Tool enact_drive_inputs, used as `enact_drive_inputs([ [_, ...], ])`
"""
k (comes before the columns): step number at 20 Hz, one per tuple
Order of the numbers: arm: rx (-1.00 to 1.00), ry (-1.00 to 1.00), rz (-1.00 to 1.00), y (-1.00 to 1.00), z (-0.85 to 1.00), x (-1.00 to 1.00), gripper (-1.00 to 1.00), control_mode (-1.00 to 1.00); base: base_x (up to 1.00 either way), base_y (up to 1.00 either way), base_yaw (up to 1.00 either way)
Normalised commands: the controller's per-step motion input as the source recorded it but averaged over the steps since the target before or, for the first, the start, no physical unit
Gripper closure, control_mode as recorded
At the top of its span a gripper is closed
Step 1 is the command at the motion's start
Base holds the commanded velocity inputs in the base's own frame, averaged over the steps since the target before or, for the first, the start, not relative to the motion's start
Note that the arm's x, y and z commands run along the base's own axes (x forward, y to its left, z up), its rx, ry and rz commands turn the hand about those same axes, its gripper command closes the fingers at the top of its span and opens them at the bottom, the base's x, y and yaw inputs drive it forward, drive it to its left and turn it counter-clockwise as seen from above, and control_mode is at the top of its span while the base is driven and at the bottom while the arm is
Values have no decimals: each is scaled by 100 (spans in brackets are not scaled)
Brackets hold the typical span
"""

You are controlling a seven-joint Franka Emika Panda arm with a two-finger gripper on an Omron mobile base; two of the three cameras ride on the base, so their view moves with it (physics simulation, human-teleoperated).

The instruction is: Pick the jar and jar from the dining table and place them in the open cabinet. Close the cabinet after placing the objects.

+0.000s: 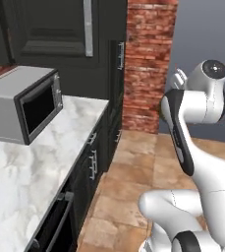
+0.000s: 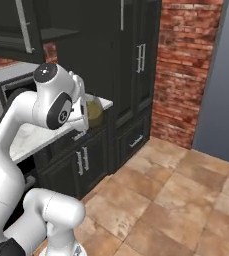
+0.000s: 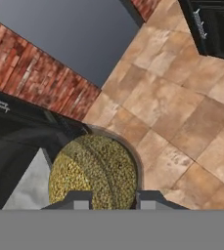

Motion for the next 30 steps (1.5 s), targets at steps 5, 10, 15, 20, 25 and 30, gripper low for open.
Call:
enact_drive_inputs([
  [5, 0, 0, 0, 0, 0, 0, 100, 100, 42, -48, 45],
  [10, 0, 0, 0, 0, 0, 0, 100, 100, 46, -42, 48],
  [15, 0, 0, 0, 0, 0, 0, 100, 100, 45, -47, 47],
  [20, 0, 0, 0, 0, 0, 0, 100, 100, 47, -45, 47],
  [25, 0, 0, 0, 0, 0, 0, 100, 100, 43, -46, 48],
  [30, 0, 0, 0, 0, 0, 0, 100, 100, 44, -45, 48],
])
